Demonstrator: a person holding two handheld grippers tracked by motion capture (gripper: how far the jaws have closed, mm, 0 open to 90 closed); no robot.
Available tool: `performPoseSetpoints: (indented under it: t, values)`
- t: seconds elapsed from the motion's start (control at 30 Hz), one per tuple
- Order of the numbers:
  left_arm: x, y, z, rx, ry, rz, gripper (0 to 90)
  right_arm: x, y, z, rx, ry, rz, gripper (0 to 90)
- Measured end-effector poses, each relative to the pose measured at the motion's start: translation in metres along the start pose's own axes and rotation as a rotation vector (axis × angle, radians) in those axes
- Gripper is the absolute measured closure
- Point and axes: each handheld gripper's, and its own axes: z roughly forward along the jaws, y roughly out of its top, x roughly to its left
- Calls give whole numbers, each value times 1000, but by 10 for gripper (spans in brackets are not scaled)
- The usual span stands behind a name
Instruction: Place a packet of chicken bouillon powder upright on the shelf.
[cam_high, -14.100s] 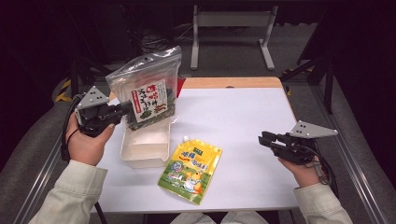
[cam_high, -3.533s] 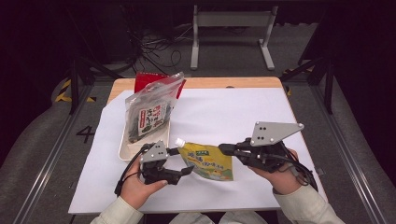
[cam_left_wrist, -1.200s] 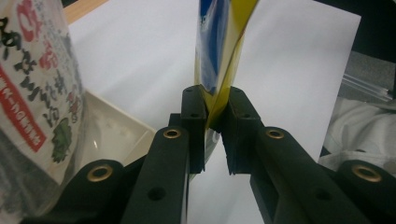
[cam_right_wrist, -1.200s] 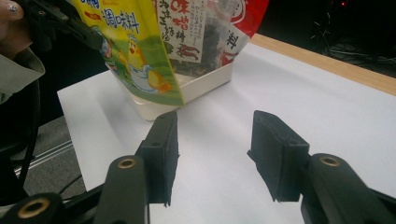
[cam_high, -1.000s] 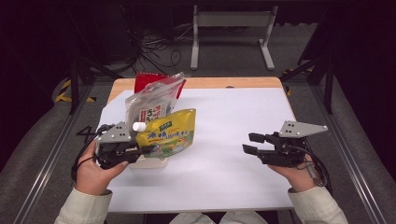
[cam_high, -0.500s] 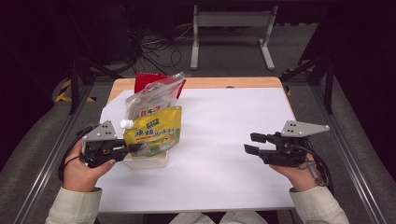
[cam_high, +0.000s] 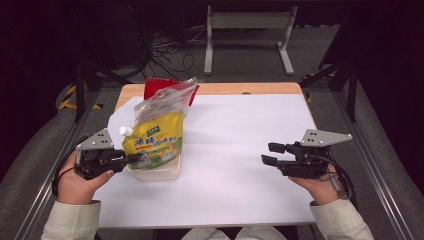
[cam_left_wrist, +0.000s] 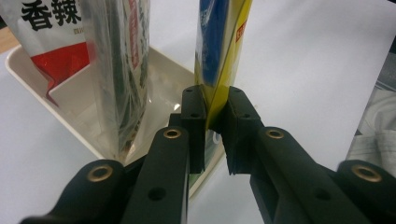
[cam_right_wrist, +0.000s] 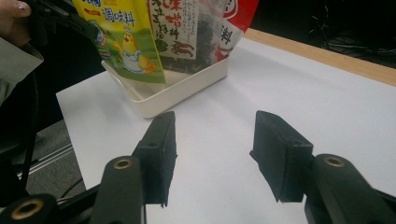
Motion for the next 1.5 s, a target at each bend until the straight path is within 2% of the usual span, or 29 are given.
performPoseSetpoints:
  t: [0.27, 0.5, 0.6, 0.87, 0.97, 1.13, 1.3, 1.33, 1.4, 1.5]
  values:
    - [5, -4, 2, 16, 7, -38, 800, -1, 0, 0, -3, -1, 3, 483]
    - [8, -6, 9, 40, 9, -49, 800, -1, -1, 1, 0, -4, 9, 477]
    - [9, -9, 14, 66, 16, -71, 800, -2, -2, 2, 4, -4, 10, 475]
    - [13, -13, 26, 110, 18, -86, 801, -4, -3, 1, 0, -7, 21, 466]
    - [16, -16, 32, 140, 33, -95, 804, -5, -3, 1, 2, -8, 21, 465]
    - [21, -23, 36, 148, 29, -120, 804, -5, -4, 2, 3, -5, 23, 462]
    - [22, -27, 36, 128, 26, -120, 798, -7, -5, 3, 5, -5, 28, 454]
    - [22, -27, 36, 126, 25, -133, 798, -7, -5, 3, 5, -5, 28, 454]
    - [21, -28, 35, 124, 37, -129, 782, -8, -5, 3, 6, -7, 28, 450]
    - [19, -30, 31, 64, 48, -148, 640, -11, -6, 1, 4, -21, 21, 431]
